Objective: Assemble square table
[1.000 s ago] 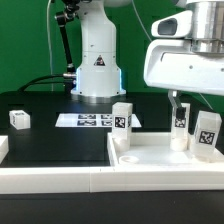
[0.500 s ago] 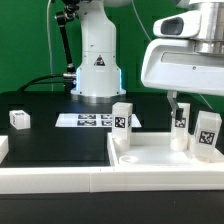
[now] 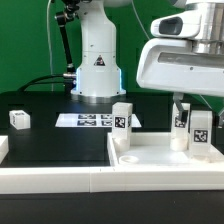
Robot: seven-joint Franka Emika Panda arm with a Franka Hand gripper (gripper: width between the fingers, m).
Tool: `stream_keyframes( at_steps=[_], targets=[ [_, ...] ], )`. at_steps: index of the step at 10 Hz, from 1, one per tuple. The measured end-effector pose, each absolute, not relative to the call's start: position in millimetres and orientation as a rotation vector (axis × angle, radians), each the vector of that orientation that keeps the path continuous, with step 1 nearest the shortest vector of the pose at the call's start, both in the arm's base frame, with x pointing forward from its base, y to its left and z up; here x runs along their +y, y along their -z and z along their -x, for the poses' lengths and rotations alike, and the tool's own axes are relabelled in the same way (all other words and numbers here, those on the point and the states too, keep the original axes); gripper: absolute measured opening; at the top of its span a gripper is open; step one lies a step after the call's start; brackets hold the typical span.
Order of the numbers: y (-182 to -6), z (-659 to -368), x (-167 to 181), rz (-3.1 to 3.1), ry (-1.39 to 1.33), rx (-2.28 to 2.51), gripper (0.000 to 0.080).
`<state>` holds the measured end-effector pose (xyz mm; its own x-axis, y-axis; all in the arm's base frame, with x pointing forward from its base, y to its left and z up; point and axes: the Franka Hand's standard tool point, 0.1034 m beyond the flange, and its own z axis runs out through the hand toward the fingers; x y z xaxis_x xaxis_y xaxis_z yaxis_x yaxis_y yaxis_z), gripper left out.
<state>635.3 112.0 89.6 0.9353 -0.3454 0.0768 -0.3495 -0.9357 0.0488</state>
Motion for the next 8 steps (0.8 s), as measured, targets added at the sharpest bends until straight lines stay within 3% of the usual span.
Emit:
stream_keyframes(
  at_steps=[8],
  targets=[
    [-89.4, -633.9, 110.7, -2.782, -0.151, -1.377, 0.0293]
  ],
)
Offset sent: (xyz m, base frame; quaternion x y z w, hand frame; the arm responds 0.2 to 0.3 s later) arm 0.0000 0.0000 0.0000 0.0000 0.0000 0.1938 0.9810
